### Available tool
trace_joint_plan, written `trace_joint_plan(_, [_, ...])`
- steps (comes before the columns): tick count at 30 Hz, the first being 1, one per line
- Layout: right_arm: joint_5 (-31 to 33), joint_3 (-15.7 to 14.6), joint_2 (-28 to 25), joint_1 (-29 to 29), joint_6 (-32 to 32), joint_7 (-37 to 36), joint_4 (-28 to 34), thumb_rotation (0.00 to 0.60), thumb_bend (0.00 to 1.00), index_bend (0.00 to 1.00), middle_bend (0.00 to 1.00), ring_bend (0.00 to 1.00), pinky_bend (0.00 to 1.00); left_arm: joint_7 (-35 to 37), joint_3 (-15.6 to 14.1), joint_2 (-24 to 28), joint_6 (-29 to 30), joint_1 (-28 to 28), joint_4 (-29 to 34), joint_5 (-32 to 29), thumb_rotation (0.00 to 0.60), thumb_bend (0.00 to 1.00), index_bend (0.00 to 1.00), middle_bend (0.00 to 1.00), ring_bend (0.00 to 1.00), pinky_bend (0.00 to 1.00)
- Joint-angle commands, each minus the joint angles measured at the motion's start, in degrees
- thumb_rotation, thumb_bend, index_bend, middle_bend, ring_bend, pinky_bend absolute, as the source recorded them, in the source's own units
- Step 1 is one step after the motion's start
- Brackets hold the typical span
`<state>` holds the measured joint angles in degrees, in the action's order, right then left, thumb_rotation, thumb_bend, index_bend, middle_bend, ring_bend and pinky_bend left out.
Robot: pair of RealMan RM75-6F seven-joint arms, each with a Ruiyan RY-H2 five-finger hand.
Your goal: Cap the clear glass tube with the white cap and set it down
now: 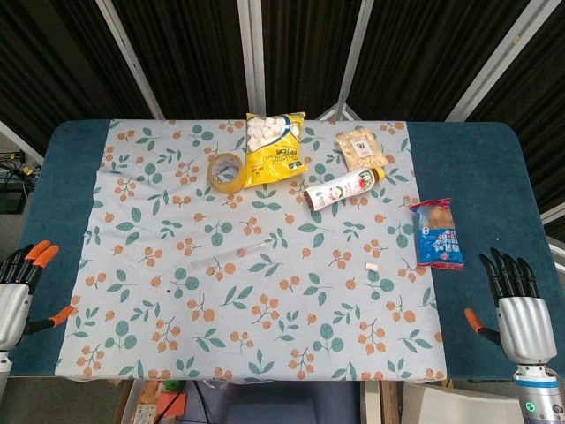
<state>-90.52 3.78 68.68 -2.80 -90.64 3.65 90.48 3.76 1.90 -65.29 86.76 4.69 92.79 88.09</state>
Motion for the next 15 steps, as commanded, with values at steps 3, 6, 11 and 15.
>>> trace_joint_plan(3, [-0.24,-0.06,-0.03,0.00,-0.11,0.00,-0.07,0.600,0.28,0.00,0.00,0.00,0.01,-0.17,-0.03,0.02,-0.25,0.04,0.09,-0.21,0.600,0.15,0.11,0.04,0.00,0.00])
trace_joint_plan(6, [-0.22,-0.06,-0.04,0.04,-0.16,-0.21,-0.04,0.600,0.28,0.00,0.00,0.00,0.01,-0.41,-0.11,0.10,-0.27,0.00,0.15,-0.22,0.600,0.15,0.11,0.04,0.00,0.00])
trace_joint_plan(11, [-0.13,-0.13,0.20,-0.13,0.29,0.08,0.01,0.600,0.28,0.00,0.00,0.00,0.01,-0.59,-0.04,0.14,-0.78,0.02,0.31,-0.96,0.600,0.15,0.11,0.04,0.00,0.00])
trace_joint_plan(15, [0.37,0.08,0.25,-0.16,0.47,-0.35,0.08,0.600,0.28,0.00,0.00,0.00,0.01,-1.58,0.14,0.15,-1.90,0.39,0.86,-1.95,0.600,0.15,0.11,0.04,0.00,0.00])
